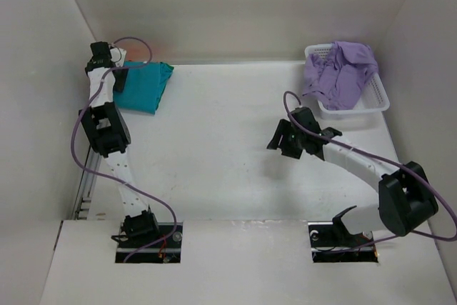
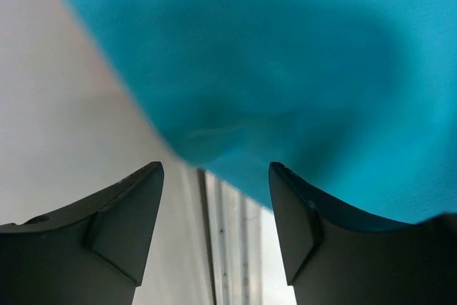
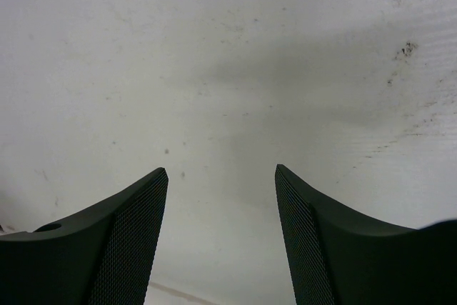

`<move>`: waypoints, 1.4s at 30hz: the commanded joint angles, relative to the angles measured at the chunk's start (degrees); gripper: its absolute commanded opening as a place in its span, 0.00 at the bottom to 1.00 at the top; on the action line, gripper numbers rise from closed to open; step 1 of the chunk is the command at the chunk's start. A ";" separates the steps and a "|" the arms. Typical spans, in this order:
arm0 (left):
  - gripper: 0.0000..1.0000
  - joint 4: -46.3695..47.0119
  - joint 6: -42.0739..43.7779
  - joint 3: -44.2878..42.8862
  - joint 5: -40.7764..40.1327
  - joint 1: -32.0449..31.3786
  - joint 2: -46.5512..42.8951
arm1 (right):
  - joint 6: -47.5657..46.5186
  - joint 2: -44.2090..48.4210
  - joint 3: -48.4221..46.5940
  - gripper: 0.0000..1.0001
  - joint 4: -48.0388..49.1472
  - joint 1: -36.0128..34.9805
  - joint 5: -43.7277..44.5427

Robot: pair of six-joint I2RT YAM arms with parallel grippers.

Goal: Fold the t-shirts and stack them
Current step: Put the neatly folded tshirt into the corner of the board with the left arm, then grab crumpled tshirt from the corner of the board with the right arm

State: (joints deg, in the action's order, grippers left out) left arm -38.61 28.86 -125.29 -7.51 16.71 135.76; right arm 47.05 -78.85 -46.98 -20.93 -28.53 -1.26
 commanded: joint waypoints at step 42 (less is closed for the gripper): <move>0.66 9.51 -1.10 -3.64 -11.55 -21.58 1.78 | -11.45 -47.01 -62.18 0.68 -6.58 34.20 26.47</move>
State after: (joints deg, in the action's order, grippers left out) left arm -32.95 24.91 -125.75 -12.73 -4.27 135.98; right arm 34.76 -125.21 -106.15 -25.65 6.44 21.15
